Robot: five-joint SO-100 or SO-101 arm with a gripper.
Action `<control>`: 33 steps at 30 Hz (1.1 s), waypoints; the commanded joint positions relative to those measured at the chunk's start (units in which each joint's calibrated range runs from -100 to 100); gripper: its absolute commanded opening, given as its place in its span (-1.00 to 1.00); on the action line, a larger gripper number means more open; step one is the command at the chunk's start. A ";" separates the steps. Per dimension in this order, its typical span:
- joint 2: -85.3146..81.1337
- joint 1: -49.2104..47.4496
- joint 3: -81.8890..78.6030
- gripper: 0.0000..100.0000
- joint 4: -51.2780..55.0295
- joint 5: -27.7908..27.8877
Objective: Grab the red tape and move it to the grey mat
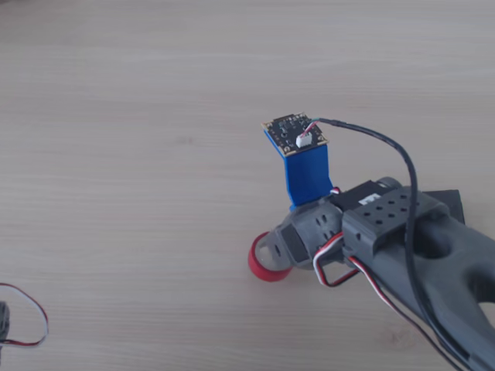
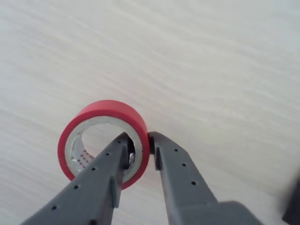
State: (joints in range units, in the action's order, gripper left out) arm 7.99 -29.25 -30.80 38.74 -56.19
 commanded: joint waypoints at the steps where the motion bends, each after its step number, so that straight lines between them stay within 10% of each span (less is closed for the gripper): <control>1: -6.37 0.13 1.47 -0.96 -0.58 0.30; 33: -33.27 28.44 -14.62 -0.96 -0.24 2.39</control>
State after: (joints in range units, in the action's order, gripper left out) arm -21.82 -3.35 -44.76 38.74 -53.70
